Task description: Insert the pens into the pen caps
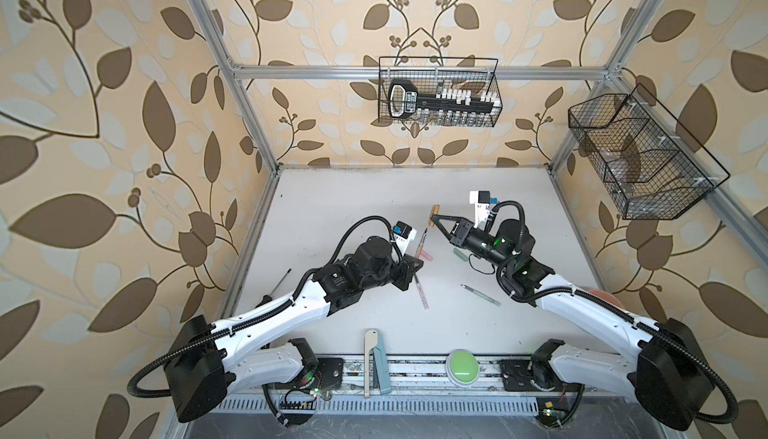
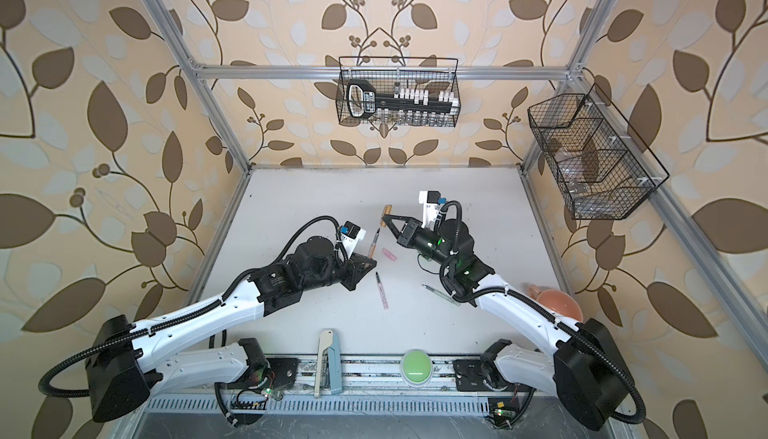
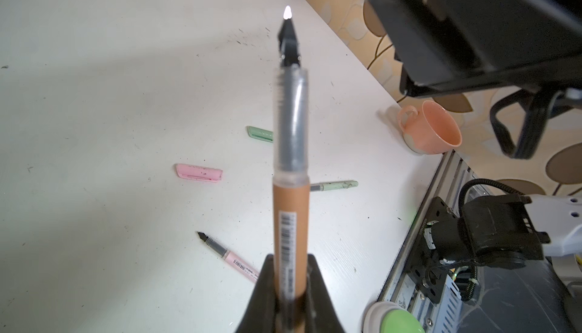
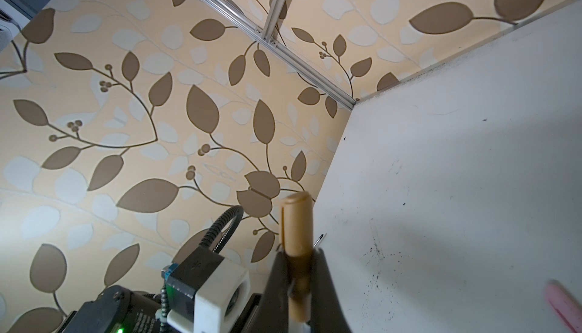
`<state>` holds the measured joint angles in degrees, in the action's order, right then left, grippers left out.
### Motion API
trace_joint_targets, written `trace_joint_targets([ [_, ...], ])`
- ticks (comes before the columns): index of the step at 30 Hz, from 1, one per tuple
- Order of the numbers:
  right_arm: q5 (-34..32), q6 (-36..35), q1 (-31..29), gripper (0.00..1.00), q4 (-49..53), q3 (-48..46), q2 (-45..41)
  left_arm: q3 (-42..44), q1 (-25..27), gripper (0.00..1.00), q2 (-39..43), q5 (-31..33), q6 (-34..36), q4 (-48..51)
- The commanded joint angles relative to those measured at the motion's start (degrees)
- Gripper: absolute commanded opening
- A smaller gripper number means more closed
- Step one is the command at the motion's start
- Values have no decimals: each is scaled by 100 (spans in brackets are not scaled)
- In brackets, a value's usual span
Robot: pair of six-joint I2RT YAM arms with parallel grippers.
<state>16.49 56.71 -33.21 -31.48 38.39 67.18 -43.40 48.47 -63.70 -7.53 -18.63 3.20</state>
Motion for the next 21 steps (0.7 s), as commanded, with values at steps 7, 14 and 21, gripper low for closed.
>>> trace_joint_targets([
  [7,16,53,-54,2,-284,107,331,30,66,0,121,-53,-70,-144],
  [14,109,165,-130,2,-440,55,319,48,66,0,121,-6,-70,-133],
  [21,72,17,-143,2,-136,20,150,86,66,0,145,27,-92,-197],
])
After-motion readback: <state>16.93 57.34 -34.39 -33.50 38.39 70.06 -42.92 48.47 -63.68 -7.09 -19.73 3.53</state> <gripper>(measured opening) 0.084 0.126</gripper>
